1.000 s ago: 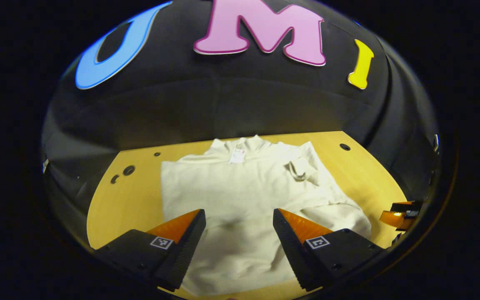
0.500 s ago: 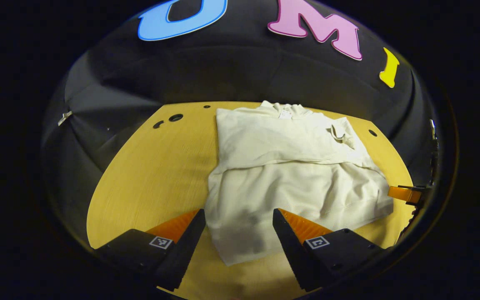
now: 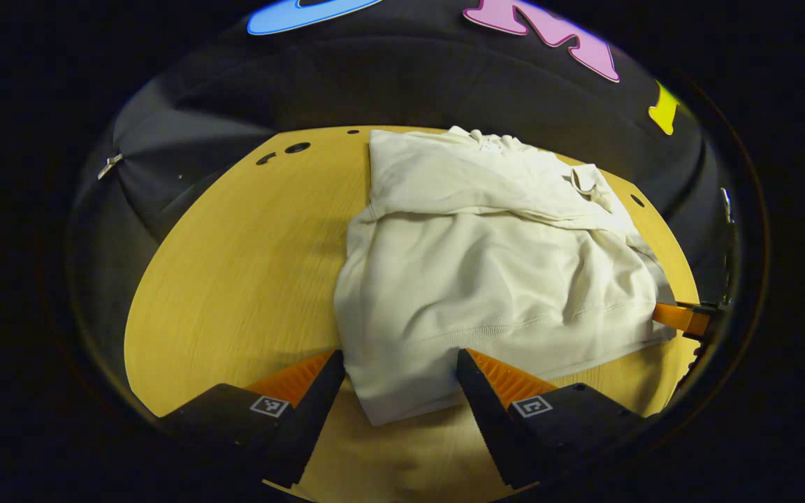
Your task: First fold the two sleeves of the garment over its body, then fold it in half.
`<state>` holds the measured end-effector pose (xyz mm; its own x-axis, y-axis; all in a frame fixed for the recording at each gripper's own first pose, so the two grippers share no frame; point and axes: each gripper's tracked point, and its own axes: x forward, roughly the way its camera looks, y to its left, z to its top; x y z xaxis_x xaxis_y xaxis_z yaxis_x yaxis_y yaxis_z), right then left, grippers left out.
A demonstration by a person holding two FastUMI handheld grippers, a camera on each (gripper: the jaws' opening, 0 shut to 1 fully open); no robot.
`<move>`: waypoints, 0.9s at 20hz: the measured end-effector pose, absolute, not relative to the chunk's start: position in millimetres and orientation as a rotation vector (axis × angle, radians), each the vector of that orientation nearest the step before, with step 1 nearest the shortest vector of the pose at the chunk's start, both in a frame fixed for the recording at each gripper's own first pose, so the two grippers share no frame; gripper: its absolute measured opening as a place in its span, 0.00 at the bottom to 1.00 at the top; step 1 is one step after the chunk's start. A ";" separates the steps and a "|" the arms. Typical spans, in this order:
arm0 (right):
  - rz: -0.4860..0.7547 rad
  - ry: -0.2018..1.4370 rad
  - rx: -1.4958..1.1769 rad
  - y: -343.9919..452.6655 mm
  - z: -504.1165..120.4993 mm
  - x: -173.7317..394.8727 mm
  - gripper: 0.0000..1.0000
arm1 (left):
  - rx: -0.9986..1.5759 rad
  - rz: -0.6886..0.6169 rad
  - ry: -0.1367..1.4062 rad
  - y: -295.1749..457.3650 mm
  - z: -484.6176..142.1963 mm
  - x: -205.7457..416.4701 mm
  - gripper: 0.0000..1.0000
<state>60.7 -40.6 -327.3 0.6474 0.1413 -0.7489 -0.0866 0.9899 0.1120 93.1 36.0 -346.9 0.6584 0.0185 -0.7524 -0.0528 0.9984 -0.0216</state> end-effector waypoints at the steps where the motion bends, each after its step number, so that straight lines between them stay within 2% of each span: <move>1: 0.133 0.864 0.054 -40.3 -328.9 58.6 0.99 | -0.034 0.031 0.840 35.4 -345.6 94.2 1.00; 6: 0.124 0.844 0.054 -33.2 -328.6 61.0 0.99 | -0.021 -0.004 0.851 31.6 -345.6 94.1 1.00; 7: 0.134 0.846 0.063 -28.0 -328.9 60.9 0.92 | -0.020 -0.011 0.852 28.4 -346.7 94.4 0.99; 8: 0.141 0.843 0.065 -23.9 -327.9 61.7 0.82 | -0.021 -0.014 0.850 26.9 -345.8 95.1 0.90; 9: 0.154 0.844 0.067 -19.5 -327.2 61.2 0.53 | -0.025 -0.017 0.846 24.3 -346.5 96.2 0.88; 10: 0.159 0.849 0.072 -15.6 -328.2 60.7 0.57 | -0.030 -0.033 0.833 18.6 -346.4 97.8 0.84; 11: 0.164 0.846 0.081 -13.3 -327.2 62.1 0.31 | -0.037 -0.041 0.814 12.8 -345.5 99.8 0.70; 12: 0.164 0.851 0.087 -11.6 -327.7 61.5 0.36 | -0.041 -0.035 0.801 9.7 -344.5 101.4 0.43; 13: 0.168 0.850 0.089 -11.2 -327.9 64.3 0.27 | -0.039 -0.034 0.792 7.8 -345.6 102.3 0.38; 14: 0.172 0.857 0.103 -9.8 -327.7 61.7 0.27 | -0.046 -0.030 0.781 5.5 -344.6 102.1 0.33; 15: 0.167 0.854 0.116 -7.7 -329.6 66.0 0.16 | -0.059 -0.024 0.774 5.0 -344.9 103.9 0.29; 17: 0.178 0.864 0.125 -6.8 -331.8 66.2 0.13 | -0.077 -0.032 0.763 3.9 -344.0 104.4 0.22; 18: 0.188 0.861 0.128 -7.9 -325.5 62.4 0.09 | -0.078 -0.039 0.760 3.7 -343.2 104.4 0.17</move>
<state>62.4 -7.9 -325.5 0.6366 0.2152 -0.7406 -0.1122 0.9759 0.1872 104.4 3.7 -343.2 0.7244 -0.0640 -0.6864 0.0072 0.9963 -0.0853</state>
